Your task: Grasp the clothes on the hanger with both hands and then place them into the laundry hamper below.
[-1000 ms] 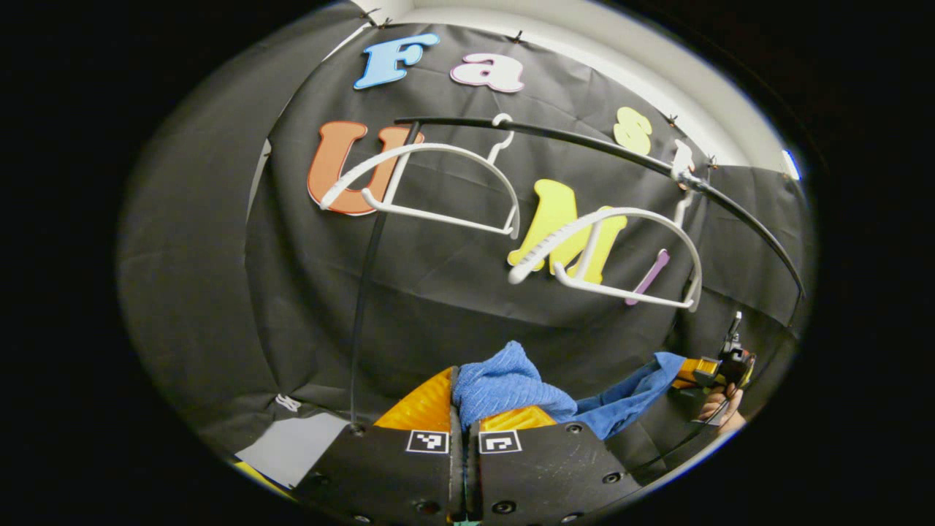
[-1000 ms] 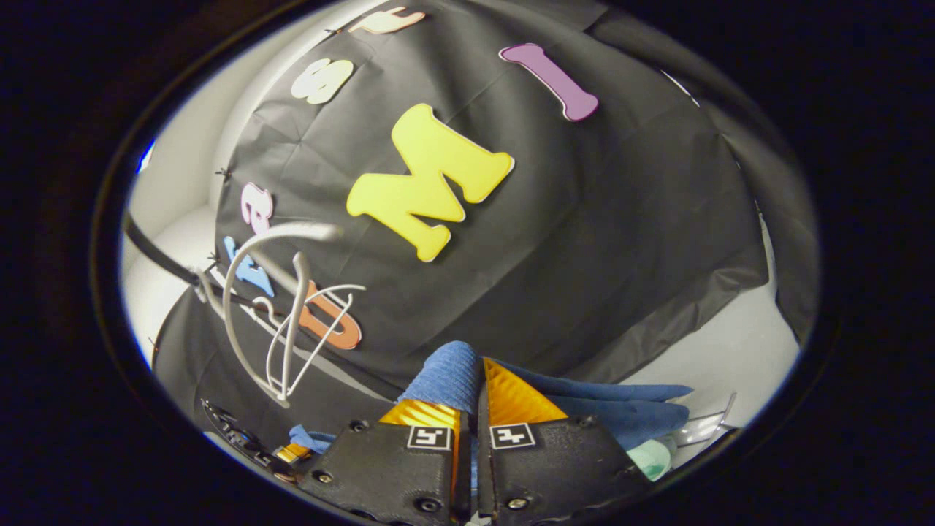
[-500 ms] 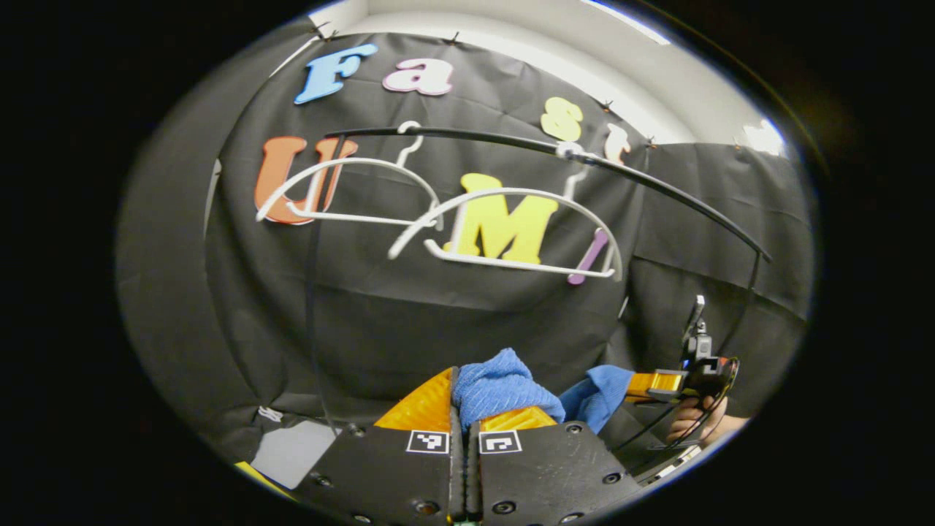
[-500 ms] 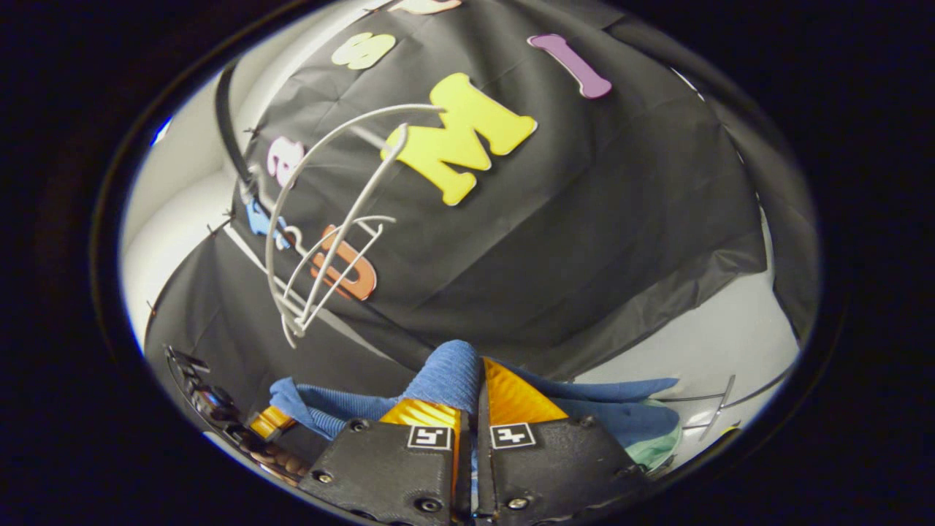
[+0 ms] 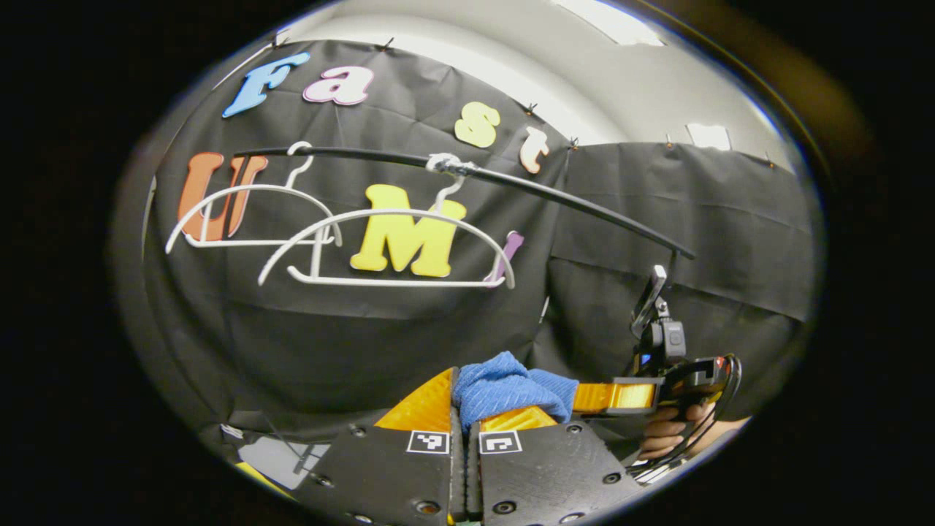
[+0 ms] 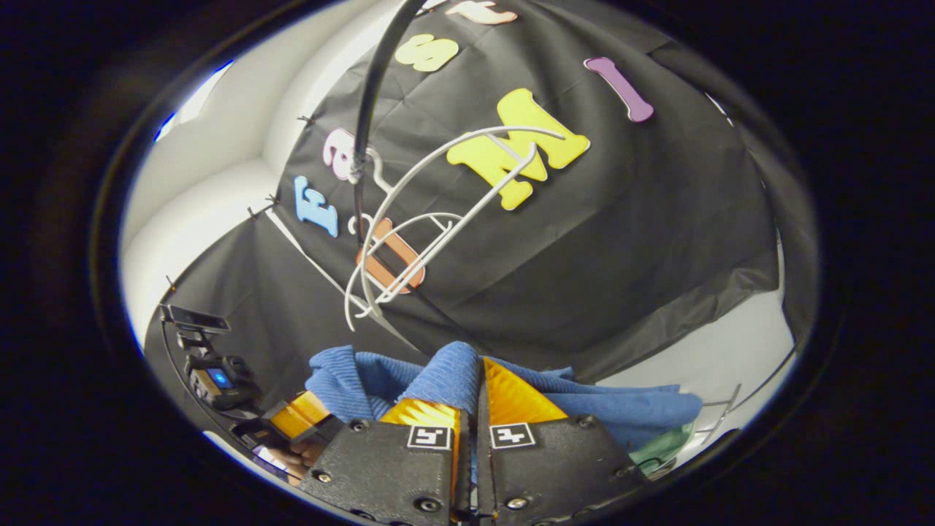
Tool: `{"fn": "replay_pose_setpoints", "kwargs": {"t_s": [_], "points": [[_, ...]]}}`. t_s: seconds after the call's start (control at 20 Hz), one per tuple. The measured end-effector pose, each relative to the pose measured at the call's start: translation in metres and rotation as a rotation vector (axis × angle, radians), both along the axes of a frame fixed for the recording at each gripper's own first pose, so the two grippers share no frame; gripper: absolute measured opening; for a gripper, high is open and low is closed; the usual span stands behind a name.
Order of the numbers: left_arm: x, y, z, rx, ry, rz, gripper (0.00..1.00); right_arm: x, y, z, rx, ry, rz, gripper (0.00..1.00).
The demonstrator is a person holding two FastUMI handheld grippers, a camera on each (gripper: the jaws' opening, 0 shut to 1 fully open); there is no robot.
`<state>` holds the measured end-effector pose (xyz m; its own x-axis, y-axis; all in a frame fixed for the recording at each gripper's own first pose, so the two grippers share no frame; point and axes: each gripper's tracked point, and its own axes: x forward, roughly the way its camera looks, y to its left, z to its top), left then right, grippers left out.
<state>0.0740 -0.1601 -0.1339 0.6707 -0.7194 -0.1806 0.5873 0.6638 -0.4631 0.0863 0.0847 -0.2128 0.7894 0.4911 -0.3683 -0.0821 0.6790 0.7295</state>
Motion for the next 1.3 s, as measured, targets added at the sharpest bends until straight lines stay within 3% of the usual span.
{"fn": "replay_pose_setpoints", "kwargs": {"t_s": [0.15,0.2,0.35,0.45,0.55,0.6,0.65,0.8,0.85,1.0,1.05,1.2,1.3], "points": [[-0.002,-0.003,-0.005,-0.022,0.022,-0.027,0.05,-0.005,0.007,-0.002,0.033,0.027,-0.017,0.07],[-0.005,-0.004,-0.014,-0.024,0.041,-0.03,0.01,-0.005,0.009,-0.012,0.037,0.056,-0.019,0.06],[-0.012,-0.011,-0.057,-0.044,0.171,-0.054,0.05,-0.016,0.007,-0.057,0.028,0.152,-0.004,0.07],[-0.015,-0.012,-0.092,-0.01,0.249,-0.042,0.01,-0.021,0.006,-0.093,0.019,0.227,0.025,0.03],[-0.02,-0.011,-0.121,0.045,0.295,-0.029,0.01,-0.026,0.006,-0.13,0.011,0.307,0.051,0.06],[-0.024,-0.011,-0.137,0.071,0.319,-0.027,0.06,-0.028,0.007,-0.144,0.007,0.34,0.062,0.06],[-0.027,-0.011,-0.152,0.097,0.339,-0.021,0.01,-0.031,0.005,-0.159,-0.004,0.372,0.067,0.06],[-0.029,-0.012,-0.19,0.148,0.41,-0.005,0.01,-0.032,-0.006,-0.204,-0.065,0.439,0.086,0.06],[-0.03,-0.012,-0.202,0.157,0.433,0.0,0.06,-0.032,-0.008,-0.216,-0.09,0.457,0.091,0.06],[-0.032,-0.017,-0.228,0.192,0.495,0.008,0.06,-0.027,-0.023,-0.246,-0.172,0.508,0.096,0.06],[-0.032,-0.018,-0.241,0.208,0.51,0.007,0.01,-0.025,-0.027,-0.256,-0.197,0.53,0.093,0.06],[-0.038,-0.021,-0.272,0.263,0.565,0.002,0.06,-0.019,-0.039,-0.281,-0.256,0.592,0.088,0.06],[-0.042,-0.022,-0.296,0.315,0.598,-0.004,0.01,-0.022,-0.046,-0.302,-0.294,0.624,0.088,0.06]]}}
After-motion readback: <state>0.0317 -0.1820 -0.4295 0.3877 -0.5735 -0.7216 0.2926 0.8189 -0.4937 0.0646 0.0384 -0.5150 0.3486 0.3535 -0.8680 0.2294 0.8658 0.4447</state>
